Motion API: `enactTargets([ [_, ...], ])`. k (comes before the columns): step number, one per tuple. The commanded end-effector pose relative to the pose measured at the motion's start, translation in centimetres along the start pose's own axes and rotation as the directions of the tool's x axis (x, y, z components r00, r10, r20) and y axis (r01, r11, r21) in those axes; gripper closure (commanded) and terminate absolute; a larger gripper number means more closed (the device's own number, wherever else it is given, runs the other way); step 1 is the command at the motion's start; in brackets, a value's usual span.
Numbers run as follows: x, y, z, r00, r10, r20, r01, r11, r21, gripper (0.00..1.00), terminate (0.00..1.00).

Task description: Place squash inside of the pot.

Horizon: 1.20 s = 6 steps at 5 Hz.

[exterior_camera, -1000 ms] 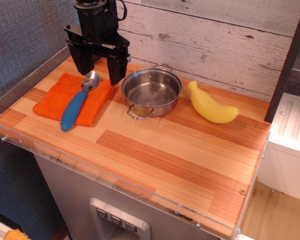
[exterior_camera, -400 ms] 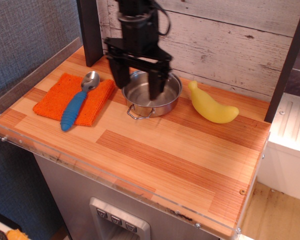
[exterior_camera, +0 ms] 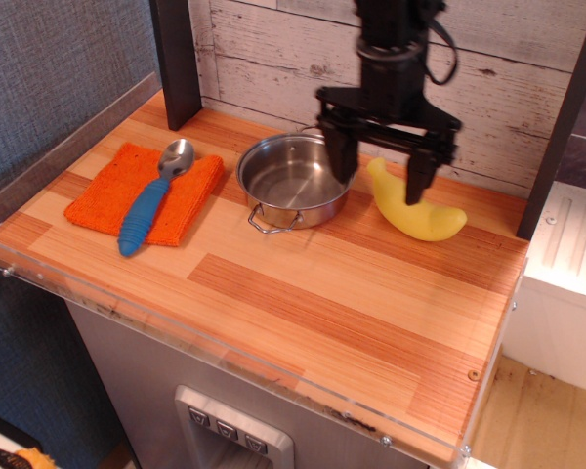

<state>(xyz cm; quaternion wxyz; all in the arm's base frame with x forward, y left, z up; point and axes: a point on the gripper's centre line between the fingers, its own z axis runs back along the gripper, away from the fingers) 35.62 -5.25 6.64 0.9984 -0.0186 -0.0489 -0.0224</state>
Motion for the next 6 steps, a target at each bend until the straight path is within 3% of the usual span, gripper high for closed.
enactTargets([
  [1, 3.0, -2.3, -0.8, 0.995, 0.097, 0.033, -0.096, 0.995, -0.024, 0.0, 0.0],
  [4, 2.7, -1.9, -1.0, 0.988, 0.152, 0.01, -0.152, 0.988, 0.002, 0.0, 0.0],
  [6, 1.7, -1.7, -2.7, 0.991, 0.129, -0.018, -0.129, 0.991, 0.017, 0.0, 0.0],
])
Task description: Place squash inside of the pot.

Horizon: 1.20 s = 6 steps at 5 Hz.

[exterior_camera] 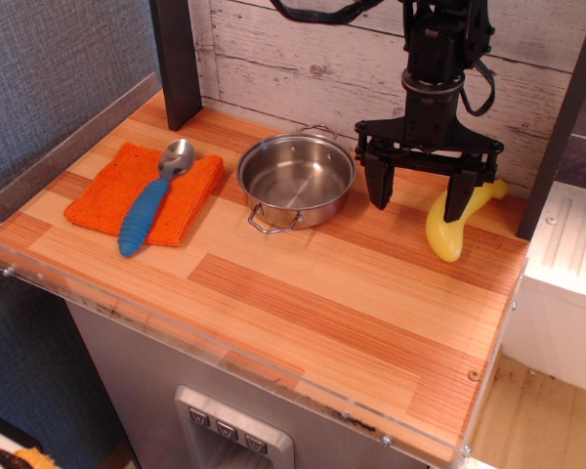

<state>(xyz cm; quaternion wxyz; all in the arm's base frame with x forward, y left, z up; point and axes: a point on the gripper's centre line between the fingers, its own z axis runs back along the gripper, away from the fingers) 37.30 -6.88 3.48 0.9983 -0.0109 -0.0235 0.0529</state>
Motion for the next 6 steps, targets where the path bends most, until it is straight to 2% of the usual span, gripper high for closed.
enactTargets([
  [1, 0.2, -1.1, 0.4, 0.999, -0.043, 0.031, 0.043, 0.999, -0.004, 0.0, 0.0],
  [4, 1.4, -1.8, -2.7, 0.997, -0.078, -0.008, 0.078, 0.997, 0.019, 0.0, 0.0],
  [5, 1.5, -1.6, -2.3, 0.993, -0.117, -0.006, 0.117, 0.993, 0.016, 1.0, 0.0],
  [6, 1.0, -1.7, 0.7, 0.978, -0.21, 0.019, 0.211, 0.976, -0.05, 1.0, 0.0],
])
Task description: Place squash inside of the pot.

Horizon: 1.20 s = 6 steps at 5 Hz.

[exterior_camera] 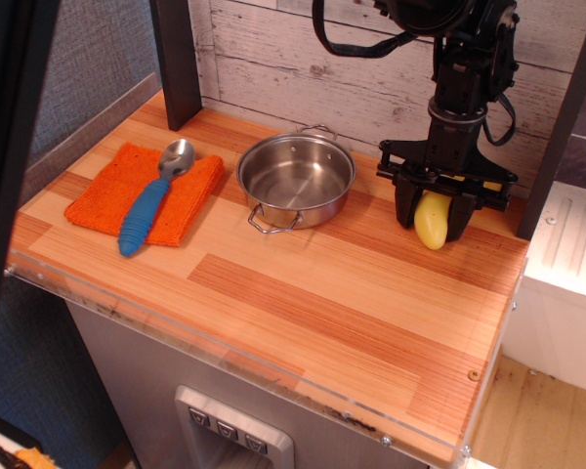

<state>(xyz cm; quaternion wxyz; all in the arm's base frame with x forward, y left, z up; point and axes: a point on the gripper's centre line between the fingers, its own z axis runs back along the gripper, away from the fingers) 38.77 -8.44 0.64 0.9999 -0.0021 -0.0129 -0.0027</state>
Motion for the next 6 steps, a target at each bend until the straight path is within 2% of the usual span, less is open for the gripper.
enactTargets([
  [1, -1.3, 1.9, 8.1, 0.98, -0.169, 0.102, 0.177, 0.981, -0.074, 1.0, 0.0],
  [2, -1.4, 6.6, 8.9, 0.985, -0.119, 0.122, 0.123, 0.992, -0.022, 1.0, 0.0],
  [3, -0.9, 11.4, 6.9, 0.994, -0.068, 0.079, 0.064, 0.997, 0.05, 1.0, 0.0],
  [4, -1.4, 14.1, 5.4, 0.998, -0.042, 0.046, 0.036, 0.993, 0.111, 1.0, 0.0],
  [5, -1.5, 14.6, 4.7, 0.999, -0.032, 0.027, 0.028, 0.993, 0.114, 1.0, 0.0],
  [6, -1.8, 13.9, 5.3, 0.998, -0.047, 0.033, 0.044, 0.995, 0.095, 0.0, 0.0],
])
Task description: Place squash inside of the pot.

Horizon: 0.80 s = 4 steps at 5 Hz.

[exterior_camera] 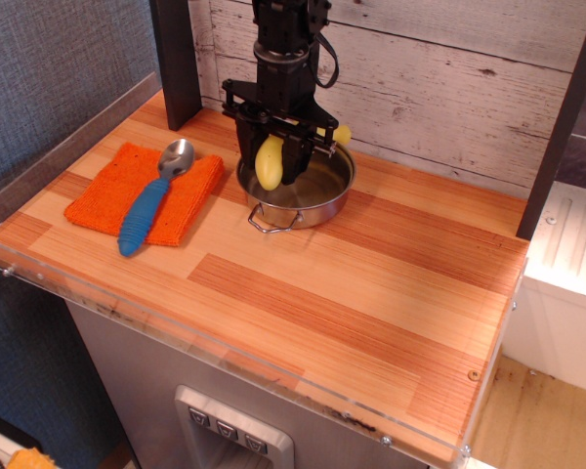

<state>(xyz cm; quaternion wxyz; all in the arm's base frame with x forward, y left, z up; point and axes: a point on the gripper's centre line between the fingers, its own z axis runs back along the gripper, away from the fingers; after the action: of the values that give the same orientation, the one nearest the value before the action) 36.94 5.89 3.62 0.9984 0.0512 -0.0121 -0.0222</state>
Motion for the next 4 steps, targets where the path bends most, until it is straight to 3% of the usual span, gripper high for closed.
enactTargets([
  [1, -0.1, -0.8, 3.1, 0.998, -0.03, 0.064, 0.032, 0.999, -0.028, 0.0, 0.0],
  [3, -2.5, 0.1, 8.3, 0.989, -0.071, 0.13, 0.083, 0.993, -0.087, 0.0, 0.0],
  [4, -4.2, 0.6, 9.0, 0.987, -0.068, 0.144, 0.082, 0.992, -0.096, 0.0, 0.0],
])
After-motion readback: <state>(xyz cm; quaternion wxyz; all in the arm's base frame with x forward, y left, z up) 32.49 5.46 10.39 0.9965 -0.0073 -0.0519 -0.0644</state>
